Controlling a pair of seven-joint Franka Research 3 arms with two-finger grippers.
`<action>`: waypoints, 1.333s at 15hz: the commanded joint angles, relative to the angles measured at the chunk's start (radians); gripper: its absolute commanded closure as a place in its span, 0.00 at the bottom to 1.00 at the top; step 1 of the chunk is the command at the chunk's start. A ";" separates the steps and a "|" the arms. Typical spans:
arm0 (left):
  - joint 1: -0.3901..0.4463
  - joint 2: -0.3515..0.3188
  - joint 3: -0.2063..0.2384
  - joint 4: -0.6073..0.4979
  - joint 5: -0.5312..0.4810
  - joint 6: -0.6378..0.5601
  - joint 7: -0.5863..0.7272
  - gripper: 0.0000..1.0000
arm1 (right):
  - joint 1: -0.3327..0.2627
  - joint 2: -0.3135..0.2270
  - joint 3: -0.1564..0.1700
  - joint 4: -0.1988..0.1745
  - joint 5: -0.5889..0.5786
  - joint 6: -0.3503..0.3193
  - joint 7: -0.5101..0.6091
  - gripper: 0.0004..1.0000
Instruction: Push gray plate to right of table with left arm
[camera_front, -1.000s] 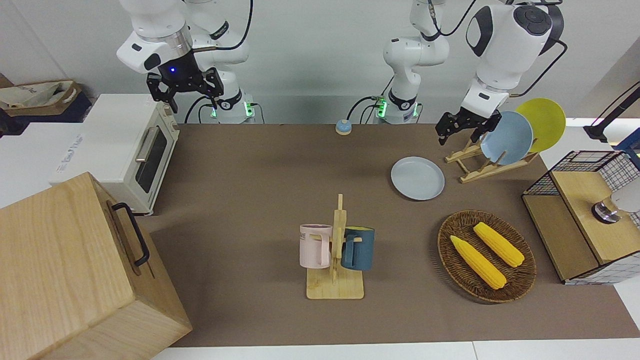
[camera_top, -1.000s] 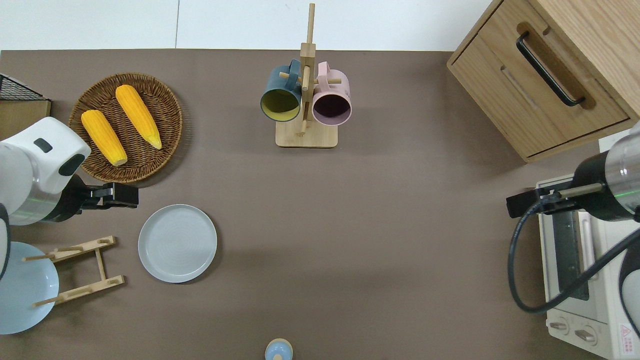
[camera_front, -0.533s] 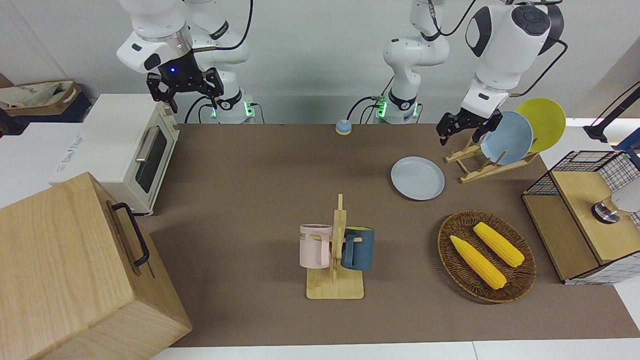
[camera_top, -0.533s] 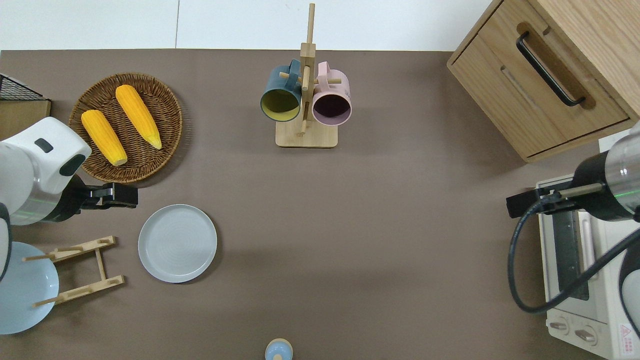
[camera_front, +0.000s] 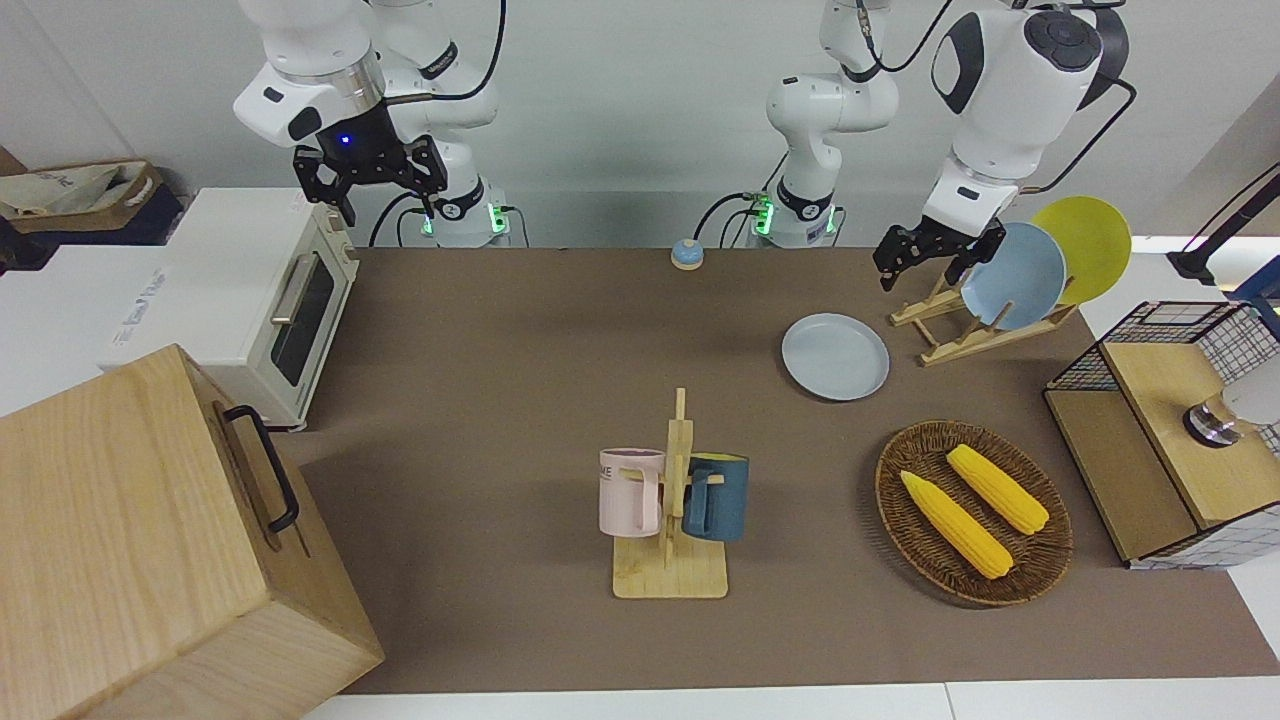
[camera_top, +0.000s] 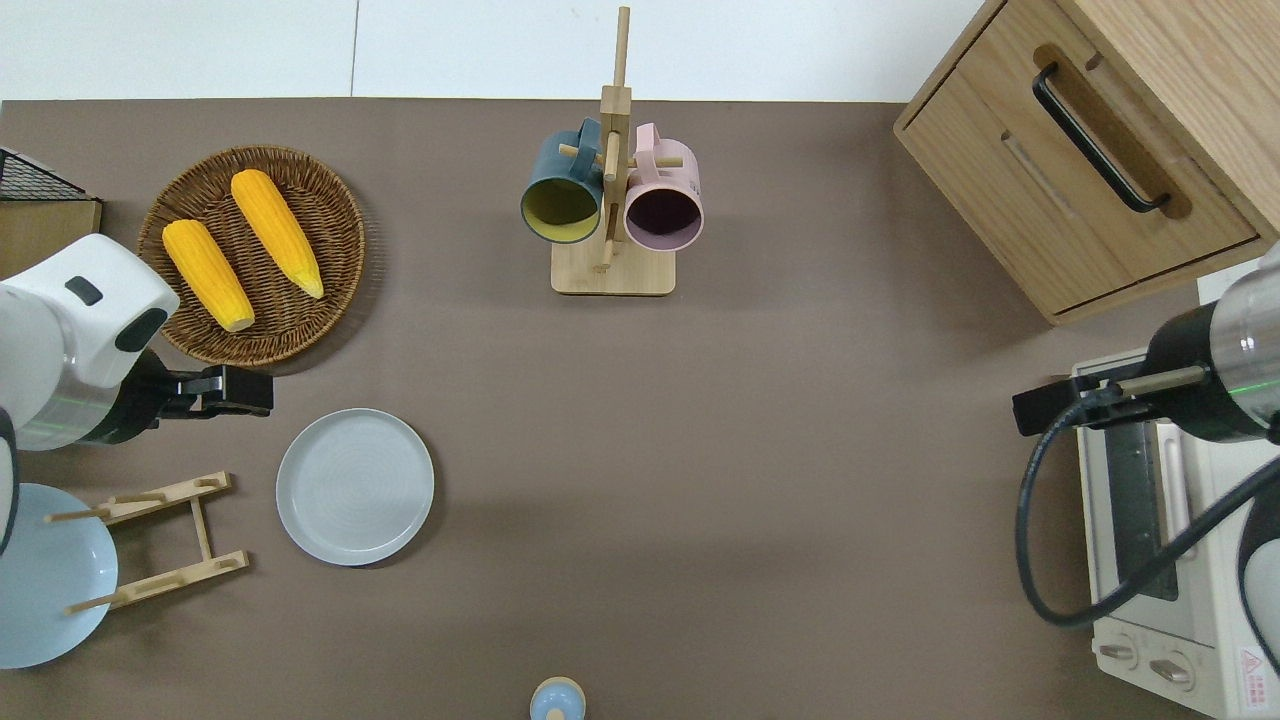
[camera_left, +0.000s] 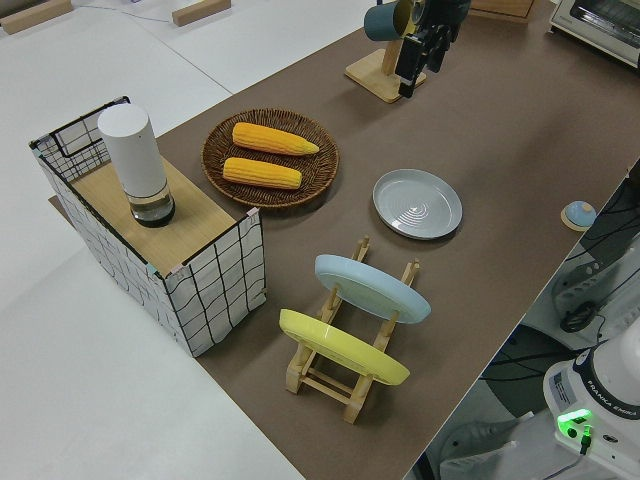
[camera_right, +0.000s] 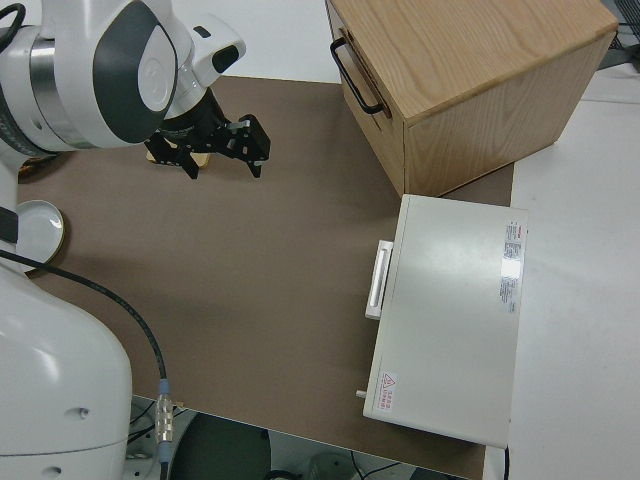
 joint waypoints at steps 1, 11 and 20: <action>0.005 0.006 0.012 0.012 0.014 -0.023 0.067 0.00 | -0.020 -0.003 0.015 0.009 0.004 -0.016 0.013 0.02; 0.043 -0.230 0.047 -0.365 0.010 0.192 0.151 0.00 | -0.020 -0.003 0.017 0.009 0.006 -0.016 0.013 0.02; 0.066 -0.273 0.089 -0.634 0.017 0.474 0.185 0.00 | -0.020 -0.003 0.015 0.009 0.004 -0.016 0.013 0.02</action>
